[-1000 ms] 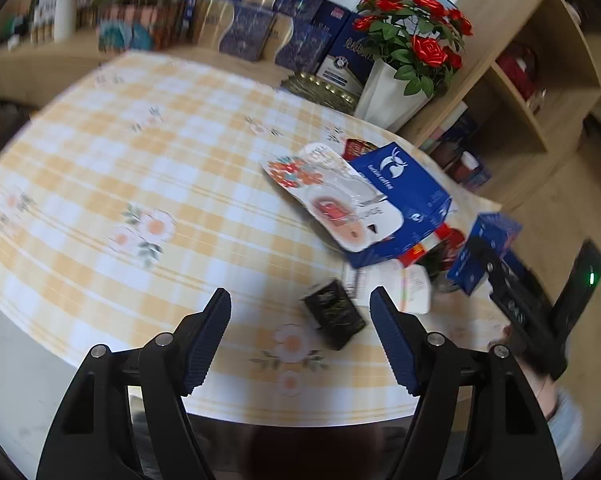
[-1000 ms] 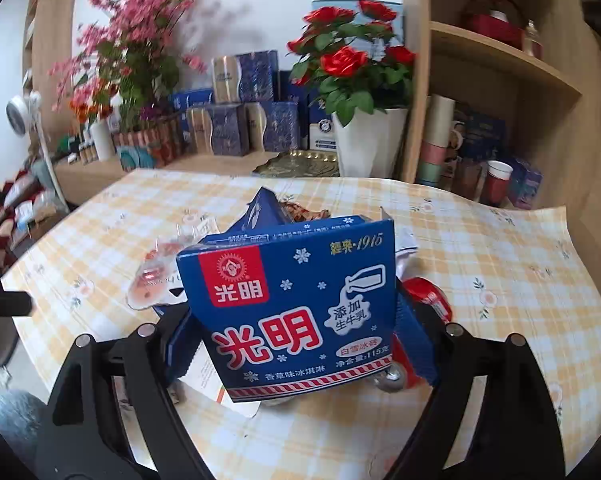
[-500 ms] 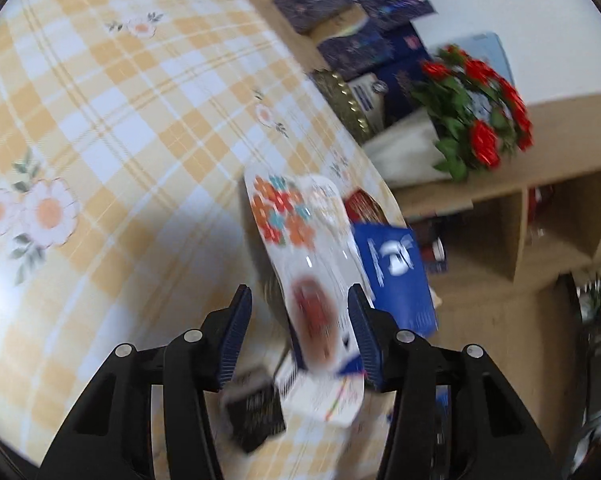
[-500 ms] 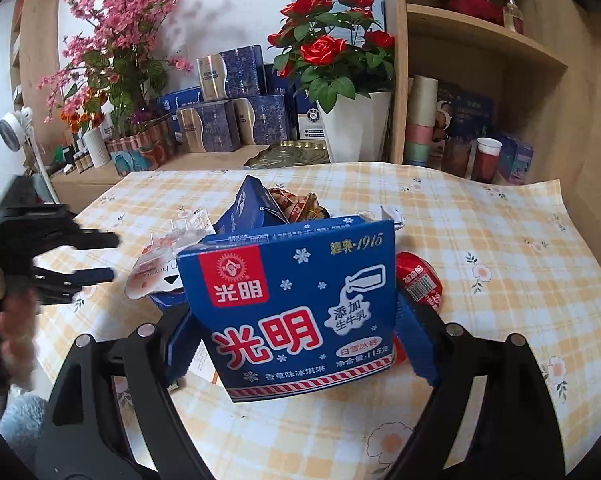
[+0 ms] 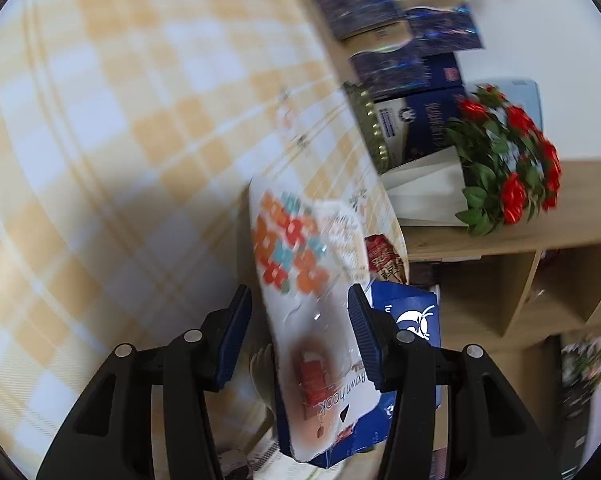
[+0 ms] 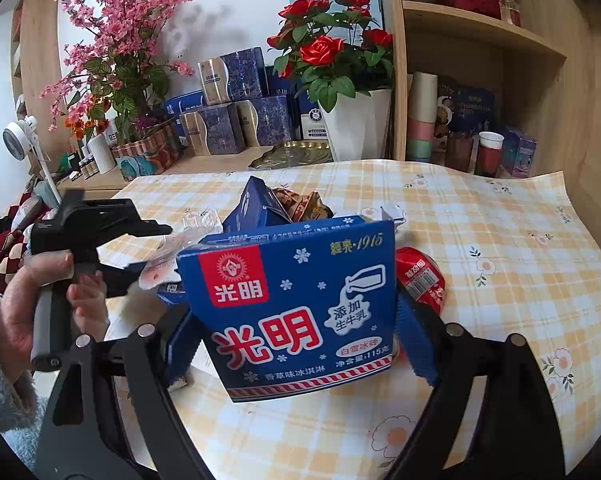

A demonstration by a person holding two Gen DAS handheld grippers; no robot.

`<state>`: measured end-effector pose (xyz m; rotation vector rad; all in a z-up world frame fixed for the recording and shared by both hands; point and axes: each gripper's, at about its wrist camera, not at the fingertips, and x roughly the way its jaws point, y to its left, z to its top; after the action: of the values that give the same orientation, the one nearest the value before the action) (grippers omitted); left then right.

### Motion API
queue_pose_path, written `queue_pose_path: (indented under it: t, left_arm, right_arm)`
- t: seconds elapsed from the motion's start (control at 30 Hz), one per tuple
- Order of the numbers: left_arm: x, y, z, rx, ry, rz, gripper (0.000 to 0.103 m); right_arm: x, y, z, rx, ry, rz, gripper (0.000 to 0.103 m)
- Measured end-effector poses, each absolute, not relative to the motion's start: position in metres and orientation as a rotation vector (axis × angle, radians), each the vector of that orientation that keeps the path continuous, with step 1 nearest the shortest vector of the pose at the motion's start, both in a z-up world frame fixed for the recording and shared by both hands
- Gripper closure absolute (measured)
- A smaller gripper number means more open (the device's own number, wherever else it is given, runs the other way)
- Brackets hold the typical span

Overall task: Collect trash
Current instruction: 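Grasp the clear plastic tray with the left tool while the right tool holds the carton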

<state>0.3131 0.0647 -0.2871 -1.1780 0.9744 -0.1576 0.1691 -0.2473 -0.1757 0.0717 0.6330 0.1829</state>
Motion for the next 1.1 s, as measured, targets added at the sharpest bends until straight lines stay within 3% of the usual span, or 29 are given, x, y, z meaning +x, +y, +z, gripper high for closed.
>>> queue_pose_path:
  t: [0.2,0.23,0.43,0.67,1.1]
  left_arm:
    - [0.317,0.059,-0.294,-1.167,0.961,-0.170,0.056]
    - [0.317,0.059,-0.292,-1.165,0.949,-0.182,0.071]
    - [0.318,0.053,-0.237,-0.928,0.826,-0.234,0.090]
    - [0.303,0.058,-0.178,-0.779,0.701,-0.327,0.093]
    - [0.192,0.032,-0.112,-0.453,0.739,-0.584,0.093]
  right_arm:
    - [0.167,-0.248,-0.179,0.070,0.640,0.186,0.020]
    - [0.166,-0.249,-0.180,0.075,0.642,0.186,0.020]
    - [0.164,-0.250,-0.180,0.082,0.644,0.191,0.020]
    - [0.160,-0.251,-0.177,0.104,0.634,0.198,0.020]
    - [0.112,-0.253,-0.155,0.173,0.630,0.227,0.020]
